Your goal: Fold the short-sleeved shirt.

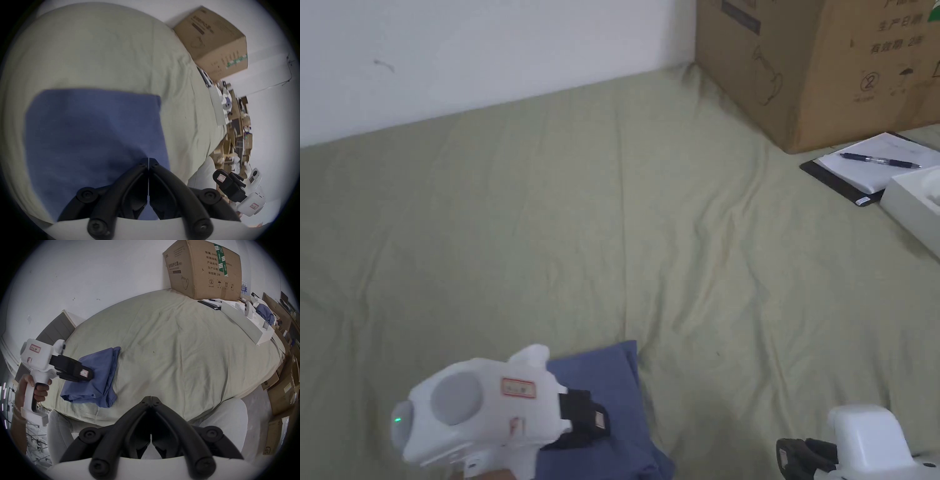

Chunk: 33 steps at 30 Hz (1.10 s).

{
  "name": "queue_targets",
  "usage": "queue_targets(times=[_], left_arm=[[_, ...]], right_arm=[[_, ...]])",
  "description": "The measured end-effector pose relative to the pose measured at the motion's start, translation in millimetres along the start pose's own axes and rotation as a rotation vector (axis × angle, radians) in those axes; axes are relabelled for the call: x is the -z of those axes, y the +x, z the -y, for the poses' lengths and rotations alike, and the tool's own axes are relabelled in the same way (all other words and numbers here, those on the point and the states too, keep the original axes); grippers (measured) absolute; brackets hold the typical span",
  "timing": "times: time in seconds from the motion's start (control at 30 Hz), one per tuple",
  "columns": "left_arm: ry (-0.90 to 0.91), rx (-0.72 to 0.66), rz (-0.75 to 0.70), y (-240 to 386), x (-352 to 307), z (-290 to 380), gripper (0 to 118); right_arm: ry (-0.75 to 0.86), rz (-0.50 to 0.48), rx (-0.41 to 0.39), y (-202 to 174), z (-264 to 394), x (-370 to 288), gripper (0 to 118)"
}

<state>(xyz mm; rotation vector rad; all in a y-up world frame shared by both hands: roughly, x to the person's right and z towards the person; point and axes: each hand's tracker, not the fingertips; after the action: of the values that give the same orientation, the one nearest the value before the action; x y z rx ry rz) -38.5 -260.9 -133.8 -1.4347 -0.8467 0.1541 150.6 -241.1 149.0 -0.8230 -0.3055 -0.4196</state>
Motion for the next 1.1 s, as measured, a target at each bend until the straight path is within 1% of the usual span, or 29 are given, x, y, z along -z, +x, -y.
queue_targets(times=[0.13,0.2,0.23,0.3,0.37,0.43,0.5,0.57,0.6,0.63,0.67,0.7,0.73,0.77,0.8,0.83,0.87,0.9,0.93,0.97,1.03,1.1], left_arm=[[-0.057,0.033,-0.003,15.5,33.2,3.2,1],[-0.056,0.033,0.034,16.7,29.8,7.0,1],[-0.057,0.023,0.067,19.0,25.3,7.0,1],[-0.036,0.051,0.126,16.3,7.2,9.1,1],[0.025,0.069,0.121,13.0,-17.5,10.1,1],[0.103,0.064,0.113,-1.6,-49.4,12.7,1],[0.171,0.004,0.122,-26.7,-79.1,15.8,1],[0.241,-0.111,0.139,-63.0,-108.1,21.8,2],[0.264,-0.159,0.146,-80.2,-118.5,25.6,9],[0.280,-0.191,0.131,-97.2,-128.4,30.2,9],[0.290,-0.221,0.102,-111.1,-136.0,35.9,12],[0.294,-0.253,0.077,-123.1,-140.6,40.6,16],[0.300,-0.282,0.061,-135.2,-144.2,46.3,36],[0.300,-0.293,0.075,-145.8,-144.4,51.0,63],[0.297,-0.306,0.092,-154.2,-143.4,55.1,99],[0.281,-0.323,0.143,-159.5,-139.2,59.3,113],[0.275,-0.350,0.202,-166.6,-136.6,62.4,115],[0.265,-0.384,0.244,-172.1,-132.6,63.7,115],[0.251,-0.409,0.286,-176.8,-125.2,62.7,115],[0.237,-0.424,0.322,-180.2,-117.0,60.0,115],[0.210,-0.431,0.360,-187.2,-98.9,53.0,115],[0.179,-0.458,0.372,-202.6,-77.1,40.2,115]], right_arm=[[0.009,0.010,0.009,3.4,0.0,-5.2,0],[0.016,0.011,0.007,3.0,-0.9,-7.7,0],[0.021,0.006,0.003,2.1,-1.8,-8.4,0],[0.032,-0.008,-0.018,-2.7,-5.2,-8.6,0],[0.043,-0.026,-0.040,-12.0,-9.9,-6.5,0],[0.063,-0.066,-0.062,-24.8,-16.3,-2.4,0],[0.078,-0.112,-0.096,-41.7,-24.2,3.6,0],[0.105,-0.150,-0.147,-63.7,-31.6,14.8,0],[0.099,-0.164,-0.170,-74.6,-36.4,22.8,0],[0.103,-0.180,-0.198,-86.3,-39.7,31.8,0],[0.103,-0.193,-0.218,-98.3,-42.5,42.6,0],[0.095,-0.204,-0.230,-108.6,-44.6,53.9,0],[0.070,-0.218,-0.250,-120.0,-47.7,67.3,0],[0.062,-0.231,-0.259,-129.7,-49.1,79.4,0],[0.059,-0.235,-0.267,-137.6,-47.7,90.4,0],[0.048,-0.227,-0.280,-146.5,-45.6,103.9,0],[0.022,-0.215,-0.301,-151.7,-43.6,118.6,0],[-0.010,-0.185,-0.324,-155.8,-39.3,131.4,0],[-0.064,-0.142,-0.335,-158.7,-34.6,142.6,0],[-0.089,-0.135,-0.333,-157.4,-28.3,149.8,0],[-0.078,-0.134,-0.339,-153.5,-20.3,156.7,0],[-0.040,-0.122,-0.392,-155.6,-20.4,150.7,0]])
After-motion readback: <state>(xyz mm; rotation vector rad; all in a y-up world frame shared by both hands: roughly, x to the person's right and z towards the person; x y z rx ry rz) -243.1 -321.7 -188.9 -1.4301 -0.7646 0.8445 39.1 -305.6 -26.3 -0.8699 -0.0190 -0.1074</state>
